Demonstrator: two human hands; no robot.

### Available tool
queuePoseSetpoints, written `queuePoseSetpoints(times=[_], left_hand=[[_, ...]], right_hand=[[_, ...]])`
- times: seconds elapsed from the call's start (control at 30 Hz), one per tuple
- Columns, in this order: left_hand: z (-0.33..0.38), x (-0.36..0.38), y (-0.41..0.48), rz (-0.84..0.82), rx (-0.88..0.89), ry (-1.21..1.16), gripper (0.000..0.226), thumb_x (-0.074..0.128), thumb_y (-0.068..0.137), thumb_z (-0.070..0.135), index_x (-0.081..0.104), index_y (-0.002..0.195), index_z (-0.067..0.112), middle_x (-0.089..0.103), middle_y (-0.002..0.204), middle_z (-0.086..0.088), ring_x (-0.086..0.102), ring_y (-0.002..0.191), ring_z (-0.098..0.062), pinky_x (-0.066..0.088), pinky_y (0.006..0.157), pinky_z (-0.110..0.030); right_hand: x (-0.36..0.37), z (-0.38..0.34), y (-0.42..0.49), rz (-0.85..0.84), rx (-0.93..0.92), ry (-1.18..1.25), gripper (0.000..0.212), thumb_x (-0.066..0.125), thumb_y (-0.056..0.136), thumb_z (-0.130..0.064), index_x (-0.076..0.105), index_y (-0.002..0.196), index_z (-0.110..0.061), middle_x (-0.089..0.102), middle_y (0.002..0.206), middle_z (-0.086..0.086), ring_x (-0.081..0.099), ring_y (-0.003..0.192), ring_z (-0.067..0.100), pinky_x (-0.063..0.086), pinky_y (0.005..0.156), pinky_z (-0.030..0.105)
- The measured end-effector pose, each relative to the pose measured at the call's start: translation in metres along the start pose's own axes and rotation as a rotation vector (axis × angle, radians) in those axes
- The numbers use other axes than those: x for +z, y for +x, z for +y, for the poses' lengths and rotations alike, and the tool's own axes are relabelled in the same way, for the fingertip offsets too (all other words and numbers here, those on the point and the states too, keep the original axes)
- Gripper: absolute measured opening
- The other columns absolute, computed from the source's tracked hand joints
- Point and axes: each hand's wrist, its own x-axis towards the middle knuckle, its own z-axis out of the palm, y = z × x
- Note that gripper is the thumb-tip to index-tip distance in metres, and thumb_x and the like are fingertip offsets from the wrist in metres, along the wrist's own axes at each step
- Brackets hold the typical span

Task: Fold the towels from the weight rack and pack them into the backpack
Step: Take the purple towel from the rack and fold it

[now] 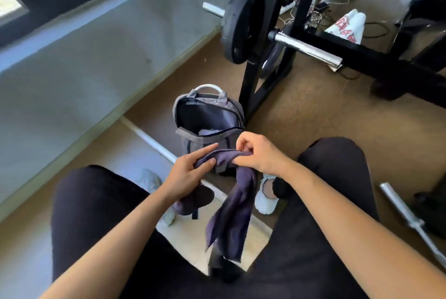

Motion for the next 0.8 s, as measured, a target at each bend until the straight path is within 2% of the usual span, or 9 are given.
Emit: queuePoseSetpoints(times=[0.07,0.13,0.27,0.33,0.4,0.47,0.57,0.63,0.8], left_hand=[[-0.010,0.007,-0.014,-0.033,-0.024,0.041,0.032,0.058,0.104,0.024,0.067,0.135,0.024,0.065,0.071,0.027,0.055,0.072,0.023,0.044,0.072,-0.011],[-0.012,0.009,-0.014,-0.029,-0.020,0.049,0.029,0.054,0.106,0.024,0.070,0.130,0.026,0.067,0.090,0.032,0.057,0.082,0.022,0.043,0.080,-0.018],[-0.018,0.001,-0.016,0.093,0.046,0.024,0.034,0.049,0.102,0.029,0.072,0.126,0.022,0.067,0.118,0.008,0.059,0.112,0.001,0.040,0.101,-0.015],[-0.021,-0.003,-0.020,0.163,0.028,-0.031,0.028,0.049,0.101,0.026,0.076,0.109,0.019,0.067,0.105,0.004,0.060,0.101,-0.006,0.040,0.092,-0.010],[-0.021,-0.009,-0.024,0.209,-0.049,-0.195,0.027,0.050,0.105,0.021,0.067,0.085,0.013,0.063,0.080,-0.003,0.057,0.077,-0.015,0.046,0.073,-0.022],[-0.017,-0.017,-0.026,0.289,-0.074,-0.297,0.030,0.050,0.106,0.018,0.063,0.081,0.010,0.060,0.071,-0.006,0.055,0.069,-0.013,0.047,0.066,-0.030],[-0.018,-0.029,-0.026,0.417,-0.098,-0.339,0.031,0.053,0.105,0.015,0.059,0.080,-0.003,0.051,0.069,-0.001,0.045,0.065,-0.006,0.040,0.062,-0.028],[-0.020,-0.035,-0.027,0.478,-0.119,-0.386,0.038,0.056,0.104,0.020,0.053,0.069,0.006,0.041,0.069,0.000,0.037,0.068,-0.010,0.034,0.062,-0.031],[-0.035,-0.049,-0.028,0.632,-0.202,-0.402,0.047,0.061,0.099,0.029,0.037,0.066,0.008,0.030,0.070,-0.003,0.029,0.069,-0.016,0.026,0.063,-0.036]], right_hand=[[0.010,0.000,-0.009,-0.052,0.038,0.023,0.023,0.083,0.078,-0.020,0.061,0.087,-0.018,0.051,0.056,-0.011,0.042,0.055,0.007,0.037,0.057,0.025],[0.013,0.001,-0.014,-0.097,0.062,0.030,0.022,0.084,0.079,-0.021,0.063,0.084,-0.018,0.050,0.051,-0.013,0.040,0.052,0.004,0.035,0.057,0.024],[0.023,-0.005,-0.015,-0.123,0.105,0.010,0.019,0.085,0.080,-0.024,0.066,0.082,-0.021,0.062,0.057,-0.017,0.051,0.056,0.000,0.040,0.060,0.020],[0.028,-0.001,-0.015,-0.102,0.117,-0.026,0.016,0.083,0.081,-0.026,0.067,0.081,-0.025,0.063,0.061,-0.016,0.053,0.061,0.003,0.043,0.063,0.024],[0.031,0.005,-0.015,-0.097,0.130,-0.104,0.012,0.080,0.084,-0.027,0.068,0.083,-0.028,0.067,0.072,-0.010,0.059,0.069,0.009,0.047,0.069,0.031],[0.030,0.008,-0.014,-0.095,0.149,-0.189,0.010,0.075,0.088,-0.023,0.067,0.085,-0.030,0.070,0.082,-0.004,0.063,0.080,0.014,0.049,0.074,0.034],[0.024,0.012,-0.010,0.035,0.191,-0.248,0.020,0.068,0.089,-0.010,0.068,0.082,-0.030,0.070,0.084,0.000,0.064,0.084,0.020,0.047,0.072,0.030],[0.021,0.015,-0.005,0.160,0.221,-0.272,0.021,0.066,0.087,-0.007,0.069,0.082,-0.028,0.070,0.080,0.000,0.064,0.081,0.021,0.043,0.069,0.028],[0.012,0.022,0.002,0.356,0.251,-0.246,0.004,0.073,0.086,-0.013,0.075,0.083,-0.012,0.066,0.070,0.005,0.060,0.074,0.025,0.038,0.065,0.027]])
